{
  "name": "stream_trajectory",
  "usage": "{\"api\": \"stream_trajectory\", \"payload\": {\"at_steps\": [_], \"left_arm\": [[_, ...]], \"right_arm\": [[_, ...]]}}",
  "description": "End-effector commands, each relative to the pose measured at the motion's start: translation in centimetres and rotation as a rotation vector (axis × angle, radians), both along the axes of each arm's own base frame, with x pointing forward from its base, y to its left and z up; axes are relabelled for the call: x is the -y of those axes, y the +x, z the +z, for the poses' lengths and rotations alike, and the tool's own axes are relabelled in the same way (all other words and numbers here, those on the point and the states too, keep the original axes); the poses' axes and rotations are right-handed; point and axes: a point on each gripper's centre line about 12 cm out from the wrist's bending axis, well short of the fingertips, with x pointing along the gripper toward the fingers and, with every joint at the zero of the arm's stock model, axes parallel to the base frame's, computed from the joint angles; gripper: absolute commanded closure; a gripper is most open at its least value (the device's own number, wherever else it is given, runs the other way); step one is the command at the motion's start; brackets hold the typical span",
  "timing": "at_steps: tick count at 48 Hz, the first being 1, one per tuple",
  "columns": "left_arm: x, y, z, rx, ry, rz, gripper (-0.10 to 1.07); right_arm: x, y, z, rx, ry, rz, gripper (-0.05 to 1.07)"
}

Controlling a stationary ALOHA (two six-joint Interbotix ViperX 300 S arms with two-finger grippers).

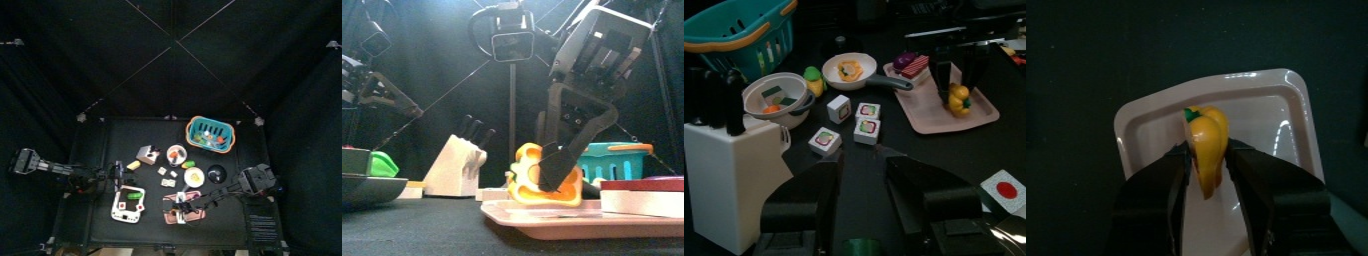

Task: Place squash half in pan

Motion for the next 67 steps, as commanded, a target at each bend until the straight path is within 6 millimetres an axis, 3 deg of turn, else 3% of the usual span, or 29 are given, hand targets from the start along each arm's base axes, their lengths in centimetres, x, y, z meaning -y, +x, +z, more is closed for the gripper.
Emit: {"api": "stream_trajectory", "payload": {"at_steps": [1, 12, 26, 33, 48, 67], "left_arm": [[0.0, 0.3, 0.4, 0.014, 0.001, -0.001, 0.24], [0.0, 0.3, 0.4, 0.014, 0.001, -0.001, 0.24], [0.0, 0.3, 0.4, 0.012, -0.004, 0.002, 0.24], [0.0, 0.2, 0.3, 0.01, -0.013, 0.009, 0.24], [0.0, 0.2, 0.3, 0.01, -0.014, 0.01, 0.24], [0.0, 0.2, 0.3, 0.007, -0.014, 0.009, 0.24]], "right_arm": [[0.8, 0.1, 3.3, 0.078, 0.028, -0.021, 0.34], [4.4, -1.8, 6.4, 0.133, 0.044, -0.098, 0.34], [10.6, -5.8, 6.4, 0.098, 0.051, -0.267, 0.34], [12.5, -7.5, 6.6, 0.08, 0.058, -0.338, 0.34], [13.5, -9.9, 4.6, -0.02, 0.056, -0.391, 0.34], [14.8, -10.1, 2.4, -0.086, 0.023, -0.412, 0.34]]}}
